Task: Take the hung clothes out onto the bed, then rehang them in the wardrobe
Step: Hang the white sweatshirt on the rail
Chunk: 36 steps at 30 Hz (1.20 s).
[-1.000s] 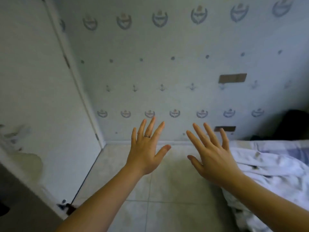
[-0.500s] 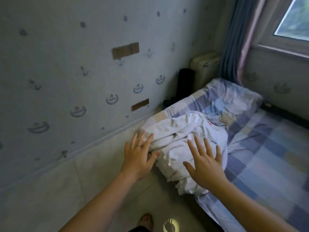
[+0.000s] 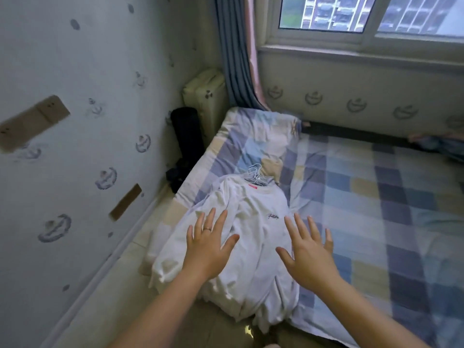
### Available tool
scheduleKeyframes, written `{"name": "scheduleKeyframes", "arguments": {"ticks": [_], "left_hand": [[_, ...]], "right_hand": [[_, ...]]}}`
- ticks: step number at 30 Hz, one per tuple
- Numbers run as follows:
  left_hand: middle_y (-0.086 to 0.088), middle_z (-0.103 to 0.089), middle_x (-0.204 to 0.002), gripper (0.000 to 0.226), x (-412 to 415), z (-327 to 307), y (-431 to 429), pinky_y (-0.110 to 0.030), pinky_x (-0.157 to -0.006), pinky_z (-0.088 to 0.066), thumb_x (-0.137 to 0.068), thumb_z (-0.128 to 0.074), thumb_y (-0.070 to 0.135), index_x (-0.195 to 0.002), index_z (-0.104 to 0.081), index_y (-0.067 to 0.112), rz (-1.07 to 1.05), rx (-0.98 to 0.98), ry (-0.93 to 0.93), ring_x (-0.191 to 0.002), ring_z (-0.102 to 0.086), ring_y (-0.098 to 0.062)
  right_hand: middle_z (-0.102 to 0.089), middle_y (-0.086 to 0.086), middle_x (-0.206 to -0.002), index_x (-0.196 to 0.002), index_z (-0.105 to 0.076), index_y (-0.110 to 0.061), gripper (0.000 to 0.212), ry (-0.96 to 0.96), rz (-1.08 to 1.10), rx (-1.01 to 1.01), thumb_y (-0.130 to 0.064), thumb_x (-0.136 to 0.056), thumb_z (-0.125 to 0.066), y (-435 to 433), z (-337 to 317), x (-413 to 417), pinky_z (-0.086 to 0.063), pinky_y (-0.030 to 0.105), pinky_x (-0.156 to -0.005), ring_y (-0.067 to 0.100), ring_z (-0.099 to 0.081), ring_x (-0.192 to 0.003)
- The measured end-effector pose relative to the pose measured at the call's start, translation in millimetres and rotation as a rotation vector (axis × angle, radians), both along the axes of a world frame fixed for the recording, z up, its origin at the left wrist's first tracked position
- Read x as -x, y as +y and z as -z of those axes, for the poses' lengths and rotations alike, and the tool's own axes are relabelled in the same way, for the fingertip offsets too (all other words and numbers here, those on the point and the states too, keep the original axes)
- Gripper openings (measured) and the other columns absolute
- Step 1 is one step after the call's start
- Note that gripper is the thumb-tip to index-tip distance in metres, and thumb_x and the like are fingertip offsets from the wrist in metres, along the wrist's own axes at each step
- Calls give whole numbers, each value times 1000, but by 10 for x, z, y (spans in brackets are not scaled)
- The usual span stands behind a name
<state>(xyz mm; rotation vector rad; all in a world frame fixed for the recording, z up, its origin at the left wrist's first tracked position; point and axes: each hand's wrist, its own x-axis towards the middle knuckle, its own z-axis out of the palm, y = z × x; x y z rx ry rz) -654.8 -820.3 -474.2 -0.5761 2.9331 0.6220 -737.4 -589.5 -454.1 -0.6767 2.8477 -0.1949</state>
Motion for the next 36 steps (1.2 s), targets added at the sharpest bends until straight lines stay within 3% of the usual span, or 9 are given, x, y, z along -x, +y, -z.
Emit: {"name": "scheduleKeyframes", "arguments": {"ticks": [5,9,15,20,22,25,30,36], "left_hand": [[9,4,-166,76,875,92,-204,-48,-121,2,-86,-11,75,-155,-4,43,45,-7,-5,-151,13,-17],[9,2,-166,87,1458,178,-302,-44,-121,4,-78,-3,84,-155,-7,43,37,-33,-12,-151,11,-16],[8,-2,-166,67,2123,336,-438,-46,-120,3,-95,-26,67,-155,-12,42,49,-87,-60,-152,8,-17],[6,-7,-166,68,2617,541,-650,-46,-121,-2,-94,-29,69,-155,-16,40,74,-106,-85,-152,4,-18],[5,-10,-165,77,2799,682,-762,-46,-121,-4,-86,-21,77,-154,-18,40,91,-124,-108,-152,1,-19],[5,-11,-165,67,3038,988,-958,-45,-121,-2,-94,-29,68,-154,-20,39,105,-163,-179,-152,4,-16],[4,-11,-165,61,3434,1785,-1285,-44,-121,-1,-99,-36,57,-154,-20,38,103,-183,-289,-151,4,-15],[2,-11,-165,63,3939,3066,-1639,-44,-121,-6,-98,-38,57,-155,-21,35,176,-99,-353,-151,-1,-20]], "right_hand": [[13,-7,-163,-154,7,-33,72,-44,72,6,-61,-96,-26,-114,86,650,6,56,-118,23,15,-150],[15,-7,-163,-154,7,-32,73,-61,99,0,-60,-97,-28,-215,110,1219,5,54,-117,22,15,-150],[13,-7,-163,-154,5,-32,72,-85,126,-29,-59,-97,-29,-377,137,1890,5,54,-117,22,12,-150],[12,-6,-163,-155,3,-30,71,-103,154,-38,-59,-97,-25,-579,267,2276,5,54,-117,22,13,-150],[11,-6,-164,-155,3,-31,71,-120,179,-46,-60,-94,-19,-665,391,2381,4,54,-118,23,12,-150],[10,-7,-163,-155,2,-31,70,-195,231,-60,-58,-96,-25,-802,661,2509,3,54,-118,22,11,-150],[8,-10,-163,-155,2,-33,79,-306,324,-89,-65,-82,-5,-1054,1431,2725,2,53,-118,20,11,-150],[11,-11,-163,-154,3,-33,68,-389,340,-143,-53,-99,-31,-1331,2672,3141,3,49,-119,17,12,-150]]}}
